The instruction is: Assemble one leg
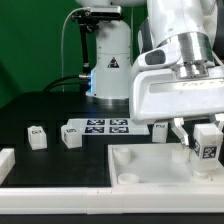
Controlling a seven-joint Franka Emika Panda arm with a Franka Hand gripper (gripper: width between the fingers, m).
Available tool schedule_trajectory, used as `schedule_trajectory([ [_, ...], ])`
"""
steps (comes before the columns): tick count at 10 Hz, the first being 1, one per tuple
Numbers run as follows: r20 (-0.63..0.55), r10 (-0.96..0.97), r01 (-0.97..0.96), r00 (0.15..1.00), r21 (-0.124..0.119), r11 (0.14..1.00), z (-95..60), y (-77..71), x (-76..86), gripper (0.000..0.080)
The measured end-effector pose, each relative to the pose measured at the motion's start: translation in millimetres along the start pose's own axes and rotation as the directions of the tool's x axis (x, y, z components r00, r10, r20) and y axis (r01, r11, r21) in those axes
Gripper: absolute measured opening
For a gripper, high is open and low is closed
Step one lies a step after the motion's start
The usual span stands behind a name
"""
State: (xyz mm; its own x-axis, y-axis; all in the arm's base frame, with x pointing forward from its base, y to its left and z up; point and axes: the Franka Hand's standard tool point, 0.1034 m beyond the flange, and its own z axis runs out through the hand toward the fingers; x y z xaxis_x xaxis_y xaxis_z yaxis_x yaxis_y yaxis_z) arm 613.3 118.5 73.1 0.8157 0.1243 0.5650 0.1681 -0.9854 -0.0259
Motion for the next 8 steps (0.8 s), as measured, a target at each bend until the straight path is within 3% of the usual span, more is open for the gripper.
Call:
schedule_trajectory([
  [7,0.015,0.001,-0.001,1.0,-0.002,1.0,3.9,3.7,-6.2,0.029],
  [8,0.018,0.001,-0.001,1.0,-0.001,1.0,4.1,3.7,-6.7,0.0474],
])
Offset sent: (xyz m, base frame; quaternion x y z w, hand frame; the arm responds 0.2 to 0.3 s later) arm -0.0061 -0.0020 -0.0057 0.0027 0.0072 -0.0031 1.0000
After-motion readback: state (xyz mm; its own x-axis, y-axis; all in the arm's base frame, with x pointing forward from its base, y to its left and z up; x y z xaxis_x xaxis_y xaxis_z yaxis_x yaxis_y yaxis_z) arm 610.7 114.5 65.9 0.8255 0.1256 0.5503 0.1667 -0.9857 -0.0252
